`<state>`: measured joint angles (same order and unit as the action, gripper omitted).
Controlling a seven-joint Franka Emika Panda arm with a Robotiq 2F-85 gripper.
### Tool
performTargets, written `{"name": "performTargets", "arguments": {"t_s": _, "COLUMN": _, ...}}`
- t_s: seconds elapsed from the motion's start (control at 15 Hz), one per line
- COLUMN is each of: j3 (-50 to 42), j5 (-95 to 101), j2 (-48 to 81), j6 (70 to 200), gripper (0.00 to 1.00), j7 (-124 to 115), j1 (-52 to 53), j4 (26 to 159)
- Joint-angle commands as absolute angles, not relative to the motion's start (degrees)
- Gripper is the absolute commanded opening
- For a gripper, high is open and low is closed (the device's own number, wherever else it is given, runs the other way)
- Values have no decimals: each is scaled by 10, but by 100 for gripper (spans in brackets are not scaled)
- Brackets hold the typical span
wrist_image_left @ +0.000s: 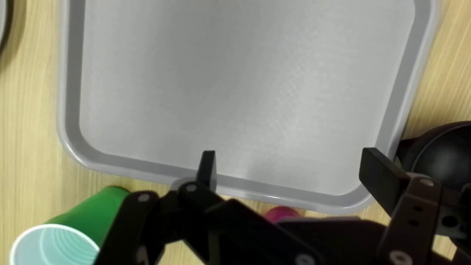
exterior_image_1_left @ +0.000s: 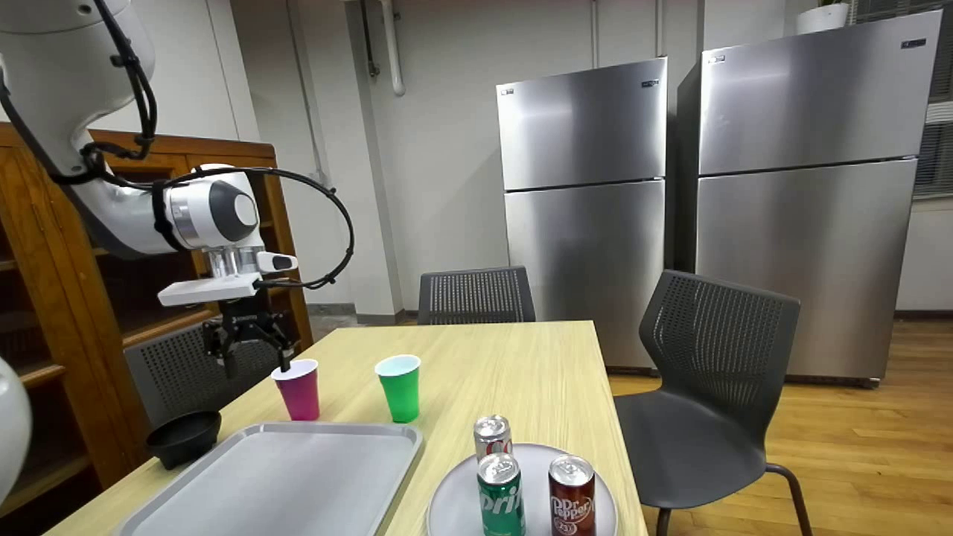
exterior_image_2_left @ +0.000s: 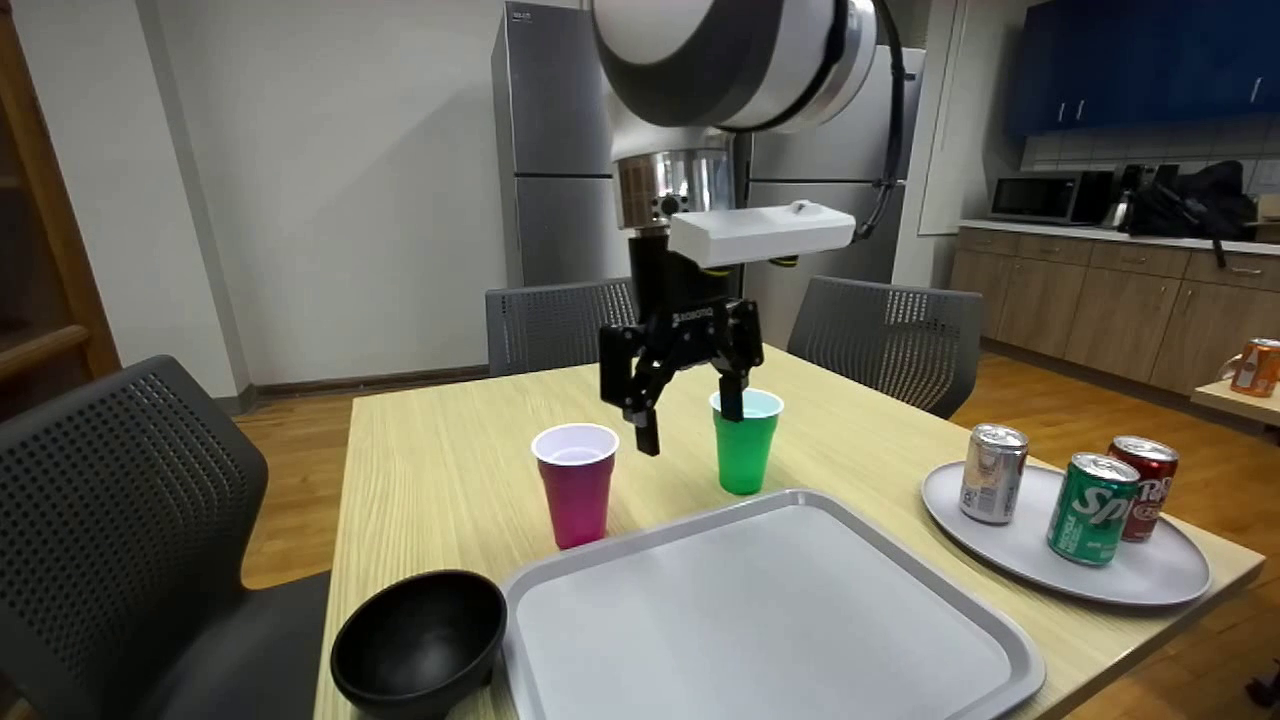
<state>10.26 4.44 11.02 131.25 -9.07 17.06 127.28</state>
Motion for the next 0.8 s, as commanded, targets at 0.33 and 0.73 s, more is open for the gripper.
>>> {"name": "performTargets", "arguments": {"t_s": 0.33, "j3": 72, "j5": 18, "j2": 9, "j6": 1348, "gripper": 100, "j7": -48, "j1": 95, "j4": 1387}}
{"name": "performTargets", "arguments": {"t_s": 0.73, "j3": 67, "j5": 33, "j2": 23, "j6": 1337, "gripper": 100, "j7": -65, "j1": 88, "j4": 1377}}
